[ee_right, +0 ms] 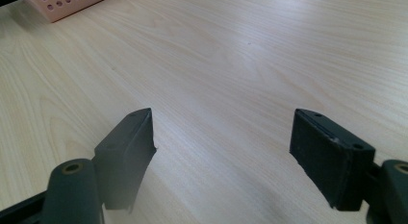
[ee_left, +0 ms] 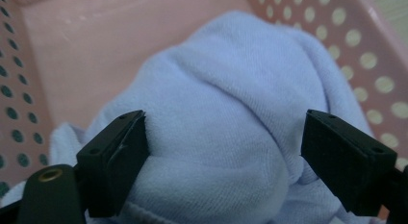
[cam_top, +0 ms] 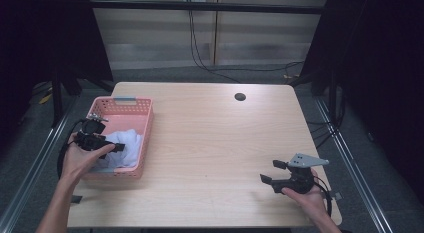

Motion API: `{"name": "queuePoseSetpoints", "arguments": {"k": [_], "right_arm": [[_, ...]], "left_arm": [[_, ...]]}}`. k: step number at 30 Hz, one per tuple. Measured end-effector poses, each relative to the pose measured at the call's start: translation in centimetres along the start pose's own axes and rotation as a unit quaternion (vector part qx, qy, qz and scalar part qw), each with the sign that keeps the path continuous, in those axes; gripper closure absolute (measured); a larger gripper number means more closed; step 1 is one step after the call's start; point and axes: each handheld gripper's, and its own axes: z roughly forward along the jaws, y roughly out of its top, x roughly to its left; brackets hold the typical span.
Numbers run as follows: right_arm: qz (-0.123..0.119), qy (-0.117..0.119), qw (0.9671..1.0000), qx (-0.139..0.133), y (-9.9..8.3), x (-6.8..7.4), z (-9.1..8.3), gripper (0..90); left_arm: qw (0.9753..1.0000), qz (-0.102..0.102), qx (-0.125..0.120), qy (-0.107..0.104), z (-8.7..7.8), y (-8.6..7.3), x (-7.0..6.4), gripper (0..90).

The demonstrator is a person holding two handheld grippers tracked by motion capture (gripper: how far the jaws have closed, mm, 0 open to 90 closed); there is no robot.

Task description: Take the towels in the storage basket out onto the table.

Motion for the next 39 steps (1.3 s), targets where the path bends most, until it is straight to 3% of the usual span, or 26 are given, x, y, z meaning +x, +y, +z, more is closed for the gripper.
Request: {"name": "queuePoseSetpoints", "arguments": {"k": [1,4,8,10,14,16,17,19,20,24,28,32,36,39], "right_arm": [[0.0,0.001,1.0,0.001,0.0,0.0,0.0,23.2],[-0.005,-0.003,1.0,0.004,0.0,0.0,0.2,21.7],[-0.013,-0.002,0.9999,0.008,0.0,0.2,0.3,21.9],[-0.016,0.0,0.9998,0.01,0.0,0.3,0.3,22.0],[-0.018,-0.001,0.9998,0.013,0.0,0.3,0.4,22.0],[-0.018,0.0,0.9998,0.012,0.0,0.3,0.3,22.1],[-0.02,-0.002,0.9997,0.015,0.0,0.3,0.3,22.4],[-0.024,-0.004,0.9995,0.02,0.0,0.2,0.5,22.4],[-0.023,-0.003,0.9995,0.021,0.0,0.2,0.5,22.5],[-0.026,-0.002,0.9995,0.02,0.1,0.4,0.5,22.8],[-0.029,0.001,0.9994,0.021,0.1,0.5,0.4,22.9],[-0.029,0.004,0.9995,0.016,0.0,0.5,0.2,23.1],[-0.025,0.002,0.9995,0.019,0.0,0.3,0.2,23.0],[-0.024,-0.002,0.9995,0.018,0.0,0.3,0.2,23.1]], "left_arm": [[1.0,-0.003,0.004,0.001,0.2,-0.1,-0.1,14.6],[0.999,-0.001,0.032,-0.03,0.7,-0.1,0.2,4.7],[0.9972,0.009,0.072,-0.022,1.5,0.3,-0.1,0.0],[0.9946,0.013,0.101,-0.018,2.2,0.7,-0.3,0.0],[0.9928,0.0,0.118,-0.024,3.3,1.3,0.1,0.0],[0.9913,-0.001,0.129,-0.028,3.6,1.6,0.2,0.0],[0.9897,0.008,0.139,-0.031,3.8,1.7,0.2,0.0],[0.9888,0.004,0.147,-0.024,4.1,2.0,0.1,0.0],[0.9876,0.014,0.155,-0.018,4.3,2.1,-0.1,0.0],[0.9847,0.018,0.173,0.014,5.0,2.3,-0.9,0.0],[0.9828,0.01,0.183,0.019,4.9,2.5,-1.0,9.4],[0.9847,0.002,0.173,0.017,4.5,2.4,-0.6,20.1],[0.989,-0.006,0.147,0.017,4.0,2.0,-0.2,31.4],[0.9905,-0.009,0.137,0.013,3.8,1.8,0.0,37.3]]}}
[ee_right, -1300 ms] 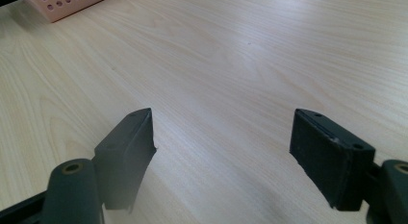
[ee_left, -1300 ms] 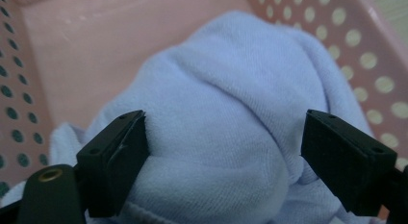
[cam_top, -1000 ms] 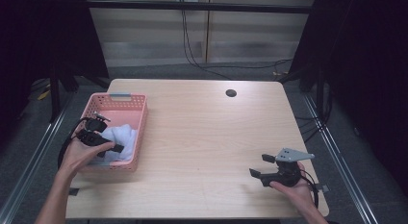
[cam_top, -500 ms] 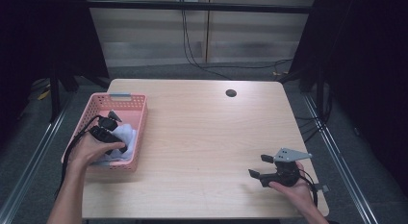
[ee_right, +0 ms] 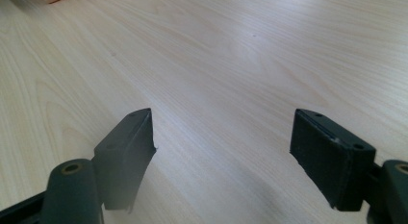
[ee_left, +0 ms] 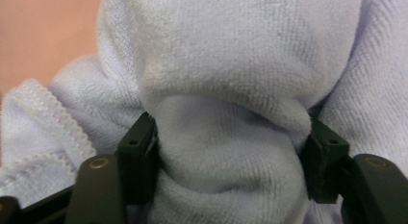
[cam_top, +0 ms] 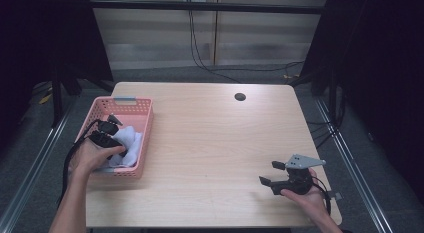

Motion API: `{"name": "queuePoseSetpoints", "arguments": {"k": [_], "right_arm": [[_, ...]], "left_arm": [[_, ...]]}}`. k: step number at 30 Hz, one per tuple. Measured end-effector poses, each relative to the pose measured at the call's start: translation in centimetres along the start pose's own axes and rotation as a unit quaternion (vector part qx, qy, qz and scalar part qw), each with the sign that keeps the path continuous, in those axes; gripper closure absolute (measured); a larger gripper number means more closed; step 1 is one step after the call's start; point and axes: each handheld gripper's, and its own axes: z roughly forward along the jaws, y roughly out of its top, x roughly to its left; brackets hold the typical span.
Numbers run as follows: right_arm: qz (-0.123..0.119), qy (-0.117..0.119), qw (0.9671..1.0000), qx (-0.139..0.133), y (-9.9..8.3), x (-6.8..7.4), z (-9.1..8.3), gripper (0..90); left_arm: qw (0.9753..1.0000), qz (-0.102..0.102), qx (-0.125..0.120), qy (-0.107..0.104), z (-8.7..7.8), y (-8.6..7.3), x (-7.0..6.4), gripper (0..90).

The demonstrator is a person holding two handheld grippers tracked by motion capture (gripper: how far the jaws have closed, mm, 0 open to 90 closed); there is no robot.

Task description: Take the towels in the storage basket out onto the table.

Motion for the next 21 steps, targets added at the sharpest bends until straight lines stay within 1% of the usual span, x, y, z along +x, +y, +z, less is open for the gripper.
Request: {"name": "queuePoseSetpoints", "arguments": {"k": [1,2,4,6,7,9,10,11,12,13,14,15,16,18,20,21], "right_arm": [[0.001,0.001,1.0,0.0,0.0,0.0,0.0,23.1],[0.0,-0.001,1.0,0.0,0.0,0.0,0.0,23.0],[0.002,0.0,1.0,0.0,0.0,0.0,0.0,23.0],[0.001,-0.001,1.0,0.0,0.1,-0.1,0.1,22.8],[0.004,-0.002,1.0,0.0,0.1,-0.1,0.1,22.8],[0.006,-0.003,1.0,-0.002,0.1,-0.2,0.2,22.8],[0.007,-0.004,1.0,-0.001,0.1,-0.2,0.2,22.6],[0.006,-0.004,1.0,-0.002,0.1,-0.3,0.2,22.5],[0.008,-0.005,1.0,-0.001,0.1,-0.3,0.2,22.4],[0.01,-0.005,0.9999,0.001,0.1,-0.3,0.2,22.4],[0.009,-0.005,0.9999,0.001,0.1,-0.2,0.2,22.5],[0.007,-0.004,1.0,-0.001,0.1,-0.2,0.2,22.5],[0.008,-0.004,1.0,-0.001,0.1,-0.2,0.2,22.5],[0.009,-0.004,1.0,0.001,0.1,-0.2,0.1,22.5],[0.008,-0.003,1.0,0.001,0.1,-0.2,0.1,22.5],[0.009,-0.004,1.0,0.001,0.1,-0.2,0.1,22.5]], "left_arm": [[1.0,-0.006,-0.001,-0.003,0.0,0.0,0.1,38.6],[1.0,-0.005,-0.002,-0.001,-0.1,0.0,0.2,39.3],[1.0,-0.007,-0.006,0.004,-0.2,-0.1,0.0,40.9],[0.9999,0.002,-0.013,0.008,-0.3,-0.1,-0.2,41.9],[0.9998,0.004,-0.019,0.008,-0.3,-0.2,-0.1,42.7],[0.9996,0.018,-0.022,0.002,-0.5,-0.2,0.0,43.6],[0.9995,0.013,-0.027,0.0,-0.6,-0.2,0.1,44.2],[0.9996,0.007,-0.027,-0.002,-0.7,-0.2,0.2,44.7],[0.9995,0.01,-0.029,-0.002,-0.8,-0.1,0.3,44.9],[0.9994,0.006,-0.034,0.002,-0.9,-0.1,0.3,45.1],[0.9994,0.003,-0.034,-0.001,-1.0,-0.1,0.3,45.3],[0.9992,-0.005,-0.04,0.001,-1.1,-0.1,0.4,45.7],[0.999,-0.014,-0.043,-0.004,-1.2,-0.2,0.4,46.4],[0.9988,-0.013,-0.047,-0.006,-1.5,-0.2,0.5,46.8],[0.9983,-0.019,-0.052,-0.016,-1.9,-0.3,0.6,46.8],[0.998,-0.021,-0.058,-0.014,-2.1,-0.4,0.7,46.8]]}}
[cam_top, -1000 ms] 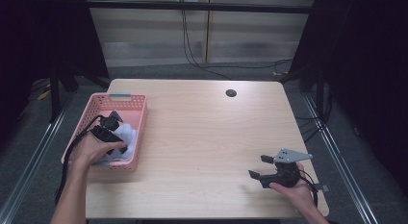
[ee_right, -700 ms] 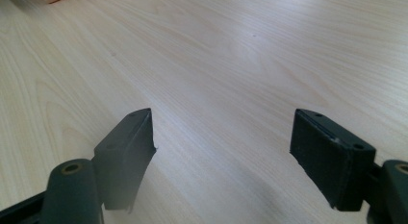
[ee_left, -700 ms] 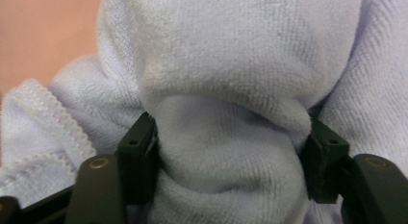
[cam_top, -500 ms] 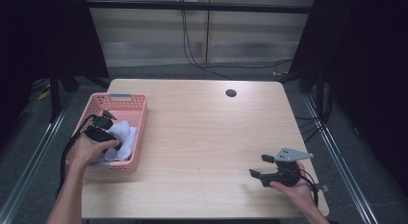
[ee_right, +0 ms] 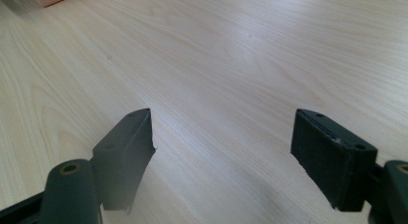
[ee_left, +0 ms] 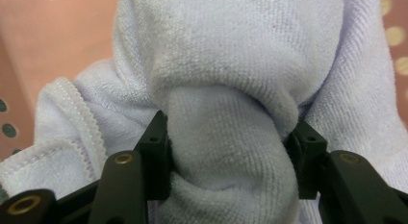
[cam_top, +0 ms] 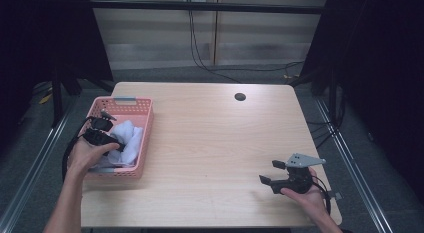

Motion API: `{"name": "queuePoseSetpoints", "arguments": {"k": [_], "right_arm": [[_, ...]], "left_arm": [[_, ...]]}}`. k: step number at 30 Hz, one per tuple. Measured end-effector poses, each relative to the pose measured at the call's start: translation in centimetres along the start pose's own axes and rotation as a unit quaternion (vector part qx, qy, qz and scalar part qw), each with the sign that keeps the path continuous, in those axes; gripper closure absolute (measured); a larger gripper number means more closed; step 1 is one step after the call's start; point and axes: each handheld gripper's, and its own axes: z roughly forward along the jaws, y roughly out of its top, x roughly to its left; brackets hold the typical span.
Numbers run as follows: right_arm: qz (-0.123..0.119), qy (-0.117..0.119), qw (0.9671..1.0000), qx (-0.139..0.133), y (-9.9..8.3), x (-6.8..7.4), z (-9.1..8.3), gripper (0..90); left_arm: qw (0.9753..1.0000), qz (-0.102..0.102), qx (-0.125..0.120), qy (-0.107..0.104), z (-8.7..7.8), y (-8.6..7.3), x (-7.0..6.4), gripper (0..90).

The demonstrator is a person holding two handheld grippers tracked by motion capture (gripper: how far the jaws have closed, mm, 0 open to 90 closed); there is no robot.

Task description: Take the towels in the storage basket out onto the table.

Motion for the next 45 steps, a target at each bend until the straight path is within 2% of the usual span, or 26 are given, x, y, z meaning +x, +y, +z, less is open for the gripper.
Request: {"name": "queuePoseSetpoints", "arguments": {"k": [6,10,12,13,14,16,20,21,22,24,27,28,30,31,32,33,34,35,40,42,45], "right_arm": [[0.0,0.0,1.0,0.0,0.0,0.0,0.0,22.5],[0.001,0.0,1.0,-0.001,0.0,0.0,-0.1,22.6],[0.001,0.001,1.0,-0.001,0.0,0.1,-0.1,22.6],[0.001,0.001,1.0,-0.001,0.0,0.1,-0.1,22.6],[0.001,0.0,1.0,-0.001,0.0,0.1,-0.1,22.6],[0.002,0.001,1.0,-0.001,0.0,0.1,0.0,22.6],[0.0,0.003,1.0,-0.001,0.0,0.1,0.0,22.6],[0.0,0.003,1.0,-0.001,0.0,0.1,0.0,22.6],[0.0,0.003,1.0,-0.002,0.0,0.1,0.0,22.8],[0.0,0.003,1.0,-0.002,0.0,0.1,0.0,22.7],[0.002,0.004,1.0,0.001,0.0,0.1,0.0,22.1],[0.001,0.004,1.0,0.001,0.0,0.1,0.0,22.1],[0.003,0.005,1.0,0.0,0.0,0.1,0.0,22.0],[0.003,0.004,1.0,0.0,0.0,0.1,0.0,22.0],[0.004,0.004,1.0,0.0,0.0,0.1,0.0,22.0],[0.004,0.004,1.0,0.0,0.0,0.0,0.0,22.1],[0.004,0.004,1.0,0.0,0.0,0.0,0.0,22.1],[0.004,0.004,1.0,0.0,0.0,0.0,0.0,22.0],[0.004,0.003,1.0,-0.002,0.0,0.0,-0.1,22.0],[0.004,0.004,1.0,-0.002,0.0,0.0,-0.1,21.8],[0.004,0.007,1.0,-0.003,0.0,0.0,-0.1,21.5]], "left_arm": [[0.9992,-0.013,-0.033,-0.019,-1.6,-0.6,0.7,46.6],[0.9981,-0.009,-0.052,-0.032,-2.4,-0.9,0.9,46.5],[0.9975,-0.015,-0.059,-0.037,-2.7,-1.0,1.0,46.3],[0.9969,-0.021,-0.067,-0.036,-2.9,-1.0,0.9,46.2],[0.9964,-0.018,-0.073,-0.037,-3.1,-1.1,1.0,46.2],[0.9943,-0.026,-0.088,-0.054,-3.5,-1.2,1.0,46.1],[0.9915,-0.038,-0.108,-0.061,-4.3,-1.3,1.3,46.0],[0.9919,-0.033,-0.107,-0.061,-4.5,-1.3,1.5,46.0],[0.991,-0.04,-0.112,-0.061,-4.7,-1.3,1.5,46.0],[0.9905,-0.039,-0.117,-0.062,-5.0,-1.4,1.8,45.9],[0.9871,-0.052,-0.136,-0.068,-5.6,-1.5,1.8,45.8],[0.9885,-0.039,-0.13,-0.067,-5.8,-1.5,1.8,45.7],[0.9878,-0.028,-0.138,-0.067,-6.1,-1.5,1.4,45.6],[0.9871,-0.03,-0.141,-0.069,-6.2,-1.4,1.3,45.6],[0.985,-0.034,-0.155,-0.069,-6.4,-1.4,1.3,45.5],[0.984,-0.035,-0.16,-0.07,-6.6,-1.4,1.3,45.5],[0.984,-0.035,-0.16,-0.07,-6.6,-1.4,1.3,45.5],[0.9823,-0.038,-0.169,-0.071,-6.9,-1.2,1.4,45.5],[0.9812,-0.04,-0.175,-0.071,-7.4,-1.1,1.4,45.5],[0.9798,-0.045,-0.182,-0.069,-7.7,-1.2,1.4,45.5],[0.9804,-0.05,-0.18,-0.063,-8.0,-1.1,1.4,45.5]]}}
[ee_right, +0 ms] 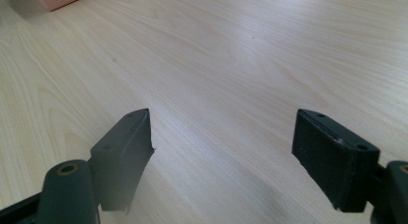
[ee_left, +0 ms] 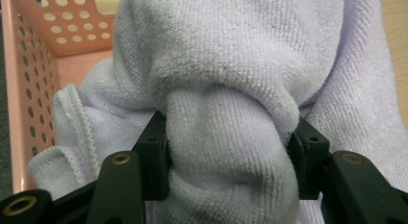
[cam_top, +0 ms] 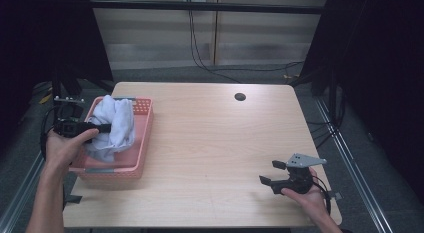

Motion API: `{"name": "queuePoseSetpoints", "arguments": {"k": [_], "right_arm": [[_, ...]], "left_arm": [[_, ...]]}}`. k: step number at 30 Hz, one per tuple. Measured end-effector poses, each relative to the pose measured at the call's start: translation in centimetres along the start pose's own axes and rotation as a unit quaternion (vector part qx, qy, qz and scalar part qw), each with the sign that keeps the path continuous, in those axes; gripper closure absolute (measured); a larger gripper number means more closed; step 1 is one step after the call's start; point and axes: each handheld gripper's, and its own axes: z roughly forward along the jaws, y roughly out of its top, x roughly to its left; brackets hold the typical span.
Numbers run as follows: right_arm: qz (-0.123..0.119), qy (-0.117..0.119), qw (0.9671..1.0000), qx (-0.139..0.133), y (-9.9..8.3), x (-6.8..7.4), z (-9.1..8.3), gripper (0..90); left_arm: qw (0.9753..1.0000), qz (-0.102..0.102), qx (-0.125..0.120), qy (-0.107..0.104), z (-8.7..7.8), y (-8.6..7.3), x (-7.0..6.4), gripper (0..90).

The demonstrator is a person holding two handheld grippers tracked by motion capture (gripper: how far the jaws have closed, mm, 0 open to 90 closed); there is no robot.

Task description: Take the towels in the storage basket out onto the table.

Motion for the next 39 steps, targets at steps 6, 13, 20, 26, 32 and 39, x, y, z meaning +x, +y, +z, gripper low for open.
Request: {"name": "queuePoseSetpoints", "arguments": {"k": [6,13,20,26,32,39], "right_arm": [[0.001,-0.001,1.0,0.001,0.0,0.0,0.0,21.5],[0.0,-0.001,1.0,-0.001,0.0,-0.1,0.0,21.5],[0.001,0.0,1.0,0.0,0.0,0.0,0.0,21.5],[0.001,0.0,1.0,0.001,0.0,0.0,0.0,21.5],[0.001,0.001,1.0,0.0,0.0,-0.1,0.0,21.5],[0.001,0.001,1.0,0.001,0.0,-0.1,0.0,21.5]], "left_arm": [[0.9999,-0.005,-0.002,-0.013,-0.9,0.9,-0.2,45.4],[0.9998,0.0,0.002,-0.021,-1.5,1.6,-0.5,45.3],[0.9993,0.021,-0.01,-0.029,-2.3,2.2,-1.3,45.3],[0.9988,0.03,-0.012,-0.035,-2.9,2.8,-2.5,45.3],[0.9978,0.049,-0.022,-0.04,-3.5,3.8,-3.9,45.3],[0.9952,0.069,-0.03,-0.063,-2.7,4.6,-6.5,45.3]]}}
